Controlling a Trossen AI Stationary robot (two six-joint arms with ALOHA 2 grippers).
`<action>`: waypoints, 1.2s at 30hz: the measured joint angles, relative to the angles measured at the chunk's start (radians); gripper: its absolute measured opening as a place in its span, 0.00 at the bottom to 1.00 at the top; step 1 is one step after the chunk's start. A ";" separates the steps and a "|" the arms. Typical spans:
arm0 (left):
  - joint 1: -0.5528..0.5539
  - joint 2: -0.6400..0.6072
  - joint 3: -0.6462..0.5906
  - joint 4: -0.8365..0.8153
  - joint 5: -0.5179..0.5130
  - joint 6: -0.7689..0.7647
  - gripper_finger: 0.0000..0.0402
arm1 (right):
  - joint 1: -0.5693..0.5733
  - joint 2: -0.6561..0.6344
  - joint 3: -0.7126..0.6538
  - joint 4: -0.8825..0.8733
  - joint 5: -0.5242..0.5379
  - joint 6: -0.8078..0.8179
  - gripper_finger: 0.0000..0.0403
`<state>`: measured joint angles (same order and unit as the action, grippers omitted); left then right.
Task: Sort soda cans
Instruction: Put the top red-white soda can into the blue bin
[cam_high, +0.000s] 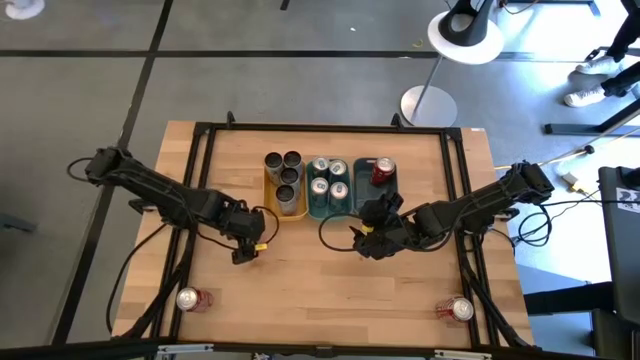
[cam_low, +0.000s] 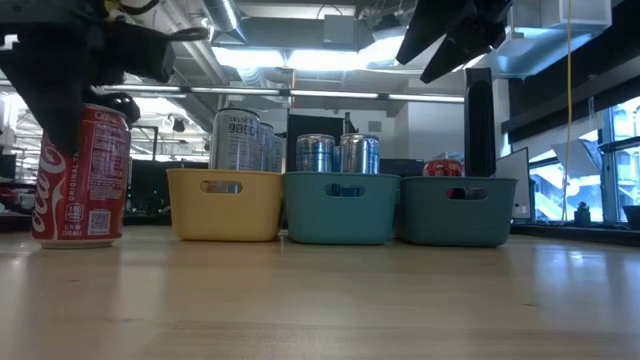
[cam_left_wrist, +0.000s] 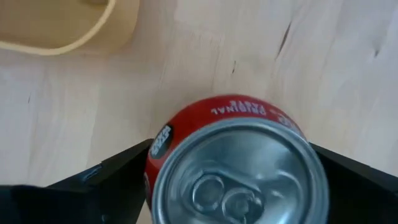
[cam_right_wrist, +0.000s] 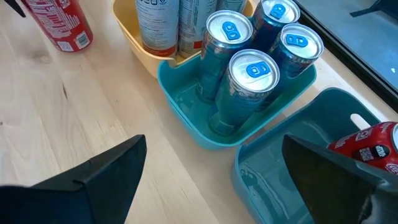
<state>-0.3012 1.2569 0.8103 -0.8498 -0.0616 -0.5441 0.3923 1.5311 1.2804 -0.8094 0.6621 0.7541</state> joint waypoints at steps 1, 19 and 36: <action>0.000 0.005 -0.003 0.004 0.000 0.002 0.91 | 0.000 0.000 0.000 0.000 0.000 0.000 0.93; 0.011 0.028 0.209 -0.041 -0.002 0.026 0.75 | 0.092 0.000 0.000 -0.038 -0.033 0.065 0.93; 0.200 0.228 0.615 -0.055 -0.058 0.279 0.76 | 0.236 -0.078 0.000 -0.231 0.189 0.314 0.93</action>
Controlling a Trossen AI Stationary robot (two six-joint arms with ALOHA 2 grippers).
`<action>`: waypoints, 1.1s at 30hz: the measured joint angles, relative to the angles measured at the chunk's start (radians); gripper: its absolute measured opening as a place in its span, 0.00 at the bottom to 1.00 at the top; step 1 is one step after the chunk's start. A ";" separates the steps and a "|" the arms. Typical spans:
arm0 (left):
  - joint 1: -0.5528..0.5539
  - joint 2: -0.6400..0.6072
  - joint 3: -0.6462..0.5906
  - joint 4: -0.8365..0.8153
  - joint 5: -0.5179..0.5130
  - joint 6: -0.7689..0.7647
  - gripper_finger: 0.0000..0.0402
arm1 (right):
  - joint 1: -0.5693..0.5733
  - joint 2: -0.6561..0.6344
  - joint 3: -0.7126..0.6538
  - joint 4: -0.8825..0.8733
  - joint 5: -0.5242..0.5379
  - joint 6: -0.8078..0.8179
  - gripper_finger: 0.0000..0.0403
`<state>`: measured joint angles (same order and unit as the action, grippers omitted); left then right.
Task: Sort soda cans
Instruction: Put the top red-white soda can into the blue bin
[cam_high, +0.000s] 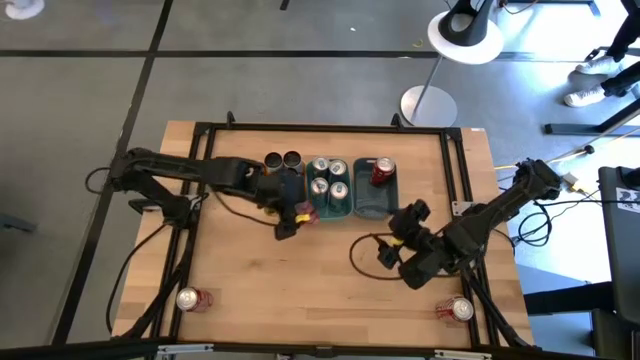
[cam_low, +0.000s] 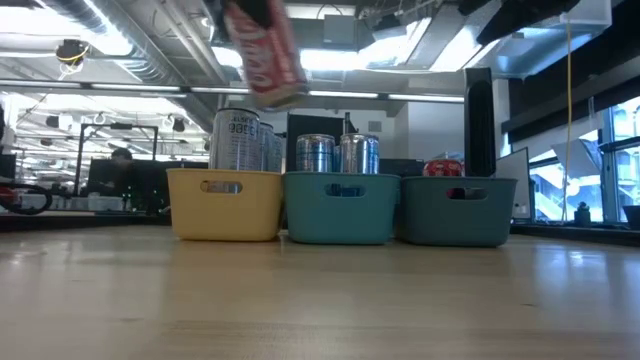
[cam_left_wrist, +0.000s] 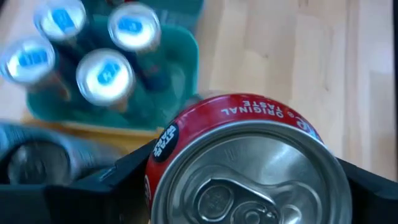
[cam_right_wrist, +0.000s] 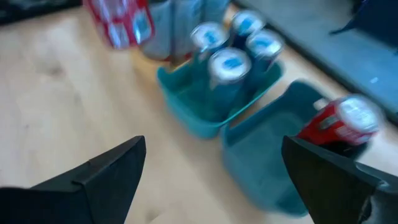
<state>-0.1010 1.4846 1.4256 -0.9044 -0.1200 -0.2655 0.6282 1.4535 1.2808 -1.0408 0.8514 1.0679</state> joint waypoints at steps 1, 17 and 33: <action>0.011 0.024 0.023 0.003 0.000 0.013 0.76 | 0.000 -0.013 0.000 -0.016 0.018 0.000 0.93; 0.142 0.366 0.369 0.049 0.001 0.285 0.77 | 0.000 -0.113 0.000 -0.178 0.143 -0.001 0.93; 0.179 0.560 0.507 0.227 -0.045 0.410 0.77 | 0.000 -0.112 0.000 -0.180 0.124 0.294 0.93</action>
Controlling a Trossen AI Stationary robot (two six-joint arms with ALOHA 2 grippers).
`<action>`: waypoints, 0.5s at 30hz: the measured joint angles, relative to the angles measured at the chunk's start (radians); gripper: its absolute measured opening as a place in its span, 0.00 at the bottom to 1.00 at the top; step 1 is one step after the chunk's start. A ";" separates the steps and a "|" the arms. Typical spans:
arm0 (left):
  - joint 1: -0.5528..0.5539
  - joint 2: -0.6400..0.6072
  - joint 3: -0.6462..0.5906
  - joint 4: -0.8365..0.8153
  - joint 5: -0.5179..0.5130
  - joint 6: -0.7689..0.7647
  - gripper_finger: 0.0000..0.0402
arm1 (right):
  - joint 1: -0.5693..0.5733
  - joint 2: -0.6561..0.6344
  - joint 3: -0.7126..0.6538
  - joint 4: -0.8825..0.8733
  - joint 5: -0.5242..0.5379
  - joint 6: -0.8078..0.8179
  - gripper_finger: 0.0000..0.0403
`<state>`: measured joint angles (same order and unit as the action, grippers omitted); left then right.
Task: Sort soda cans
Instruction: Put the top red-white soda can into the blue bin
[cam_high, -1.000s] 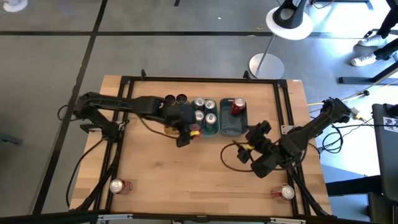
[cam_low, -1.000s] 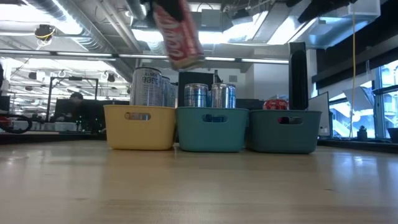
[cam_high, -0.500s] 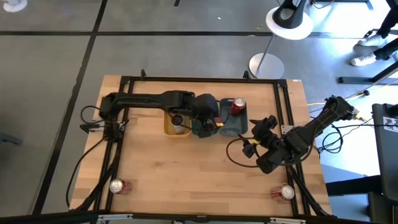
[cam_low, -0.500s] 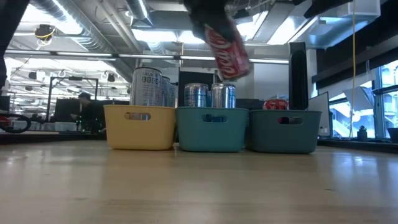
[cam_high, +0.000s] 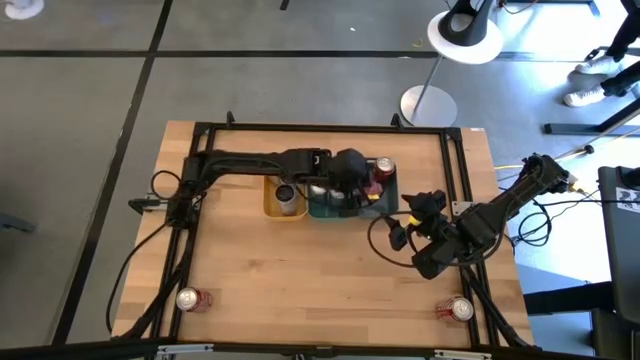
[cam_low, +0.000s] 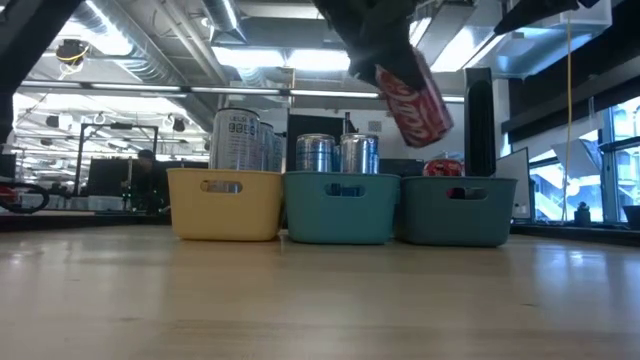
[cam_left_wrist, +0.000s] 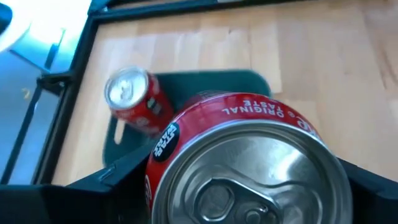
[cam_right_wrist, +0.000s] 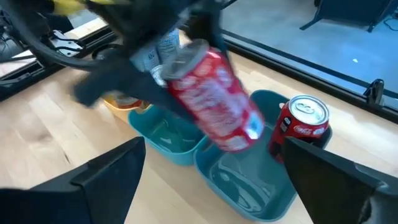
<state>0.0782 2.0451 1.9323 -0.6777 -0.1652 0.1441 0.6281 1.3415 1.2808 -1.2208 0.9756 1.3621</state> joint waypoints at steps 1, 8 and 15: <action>0.005 0.006 0.000 0.018 -0.001 0.004 0.77 | 0.000 0.000 0.000 0.004 0.000 0.000 0.93; 0.055 0.073 0.000 0.031 -0.040 0.016 0.77 | 0.000 0.040 0.000 0.026 0.046 0.001 0.93; 0.084 0.147 -0.001 0.026 0.004 0.001 0.77 | 0.000 0.053 0.000 0.044 0.072 0.002 0.93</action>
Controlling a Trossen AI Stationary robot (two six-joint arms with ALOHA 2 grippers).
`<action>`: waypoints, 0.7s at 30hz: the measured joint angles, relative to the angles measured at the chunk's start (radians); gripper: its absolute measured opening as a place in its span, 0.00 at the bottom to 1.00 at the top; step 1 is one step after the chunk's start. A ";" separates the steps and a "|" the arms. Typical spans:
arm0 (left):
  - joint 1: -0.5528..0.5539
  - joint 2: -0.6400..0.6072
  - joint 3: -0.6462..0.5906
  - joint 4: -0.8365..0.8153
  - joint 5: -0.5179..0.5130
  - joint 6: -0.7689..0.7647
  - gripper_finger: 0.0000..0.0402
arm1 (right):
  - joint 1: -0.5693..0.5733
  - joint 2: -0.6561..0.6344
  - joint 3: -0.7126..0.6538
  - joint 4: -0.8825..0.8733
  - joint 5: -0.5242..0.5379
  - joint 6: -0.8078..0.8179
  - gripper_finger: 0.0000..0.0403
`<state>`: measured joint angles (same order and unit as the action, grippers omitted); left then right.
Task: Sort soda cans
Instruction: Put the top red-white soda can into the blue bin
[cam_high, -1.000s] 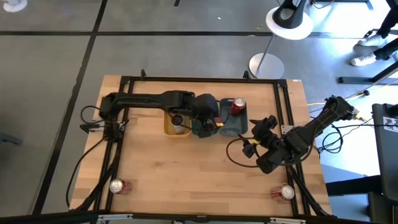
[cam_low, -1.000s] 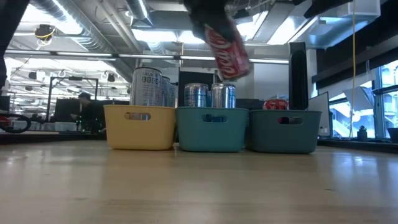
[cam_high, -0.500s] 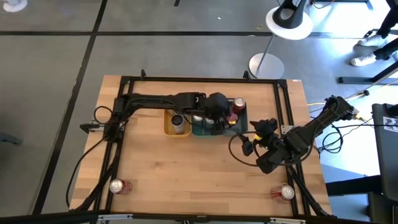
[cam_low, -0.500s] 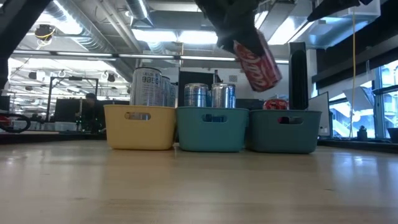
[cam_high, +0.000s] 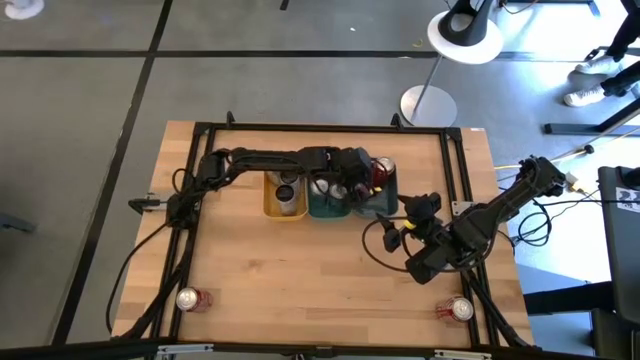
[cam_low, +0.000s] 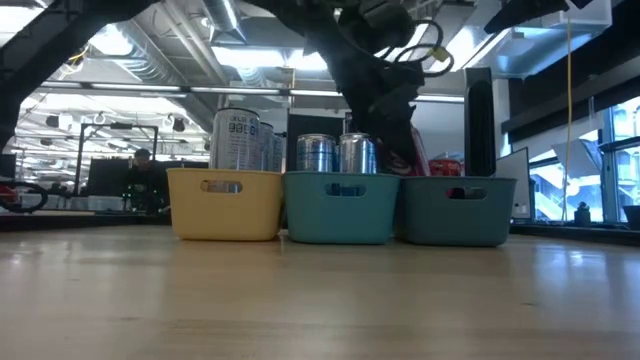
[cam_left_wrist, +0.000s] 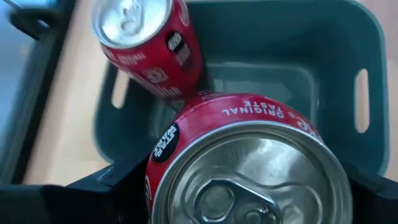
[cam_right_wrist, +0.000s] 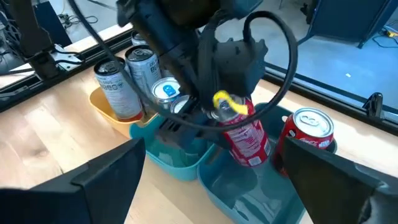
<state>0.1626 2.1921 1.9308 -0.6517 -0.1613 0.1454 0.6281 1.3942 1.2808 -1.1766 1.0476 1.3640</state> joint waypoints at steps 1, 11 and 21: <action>0.006 0.005 0.000 -0.001 0.022 -0.009 0.77 | 0.000 -0.001 0.000 0.001 0.000 0.000 0.93; 0.042 0.013 -0.019 0.072 0.049 -0.081 0.77 | 0.000 0.027 0.000 0.009 0.006 0.000 0.93; 0.049 0.013 -0.042 0.073 0.045 -0.024 0.77 | 0.000 0.054 0.000 0.011 0.008 0.000 0.93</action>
<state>0.2119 2.2047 1.8885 -0.5786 -0.1159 0.1217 0.6281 1.4483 1.2808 -1.1656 1.0554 1.3643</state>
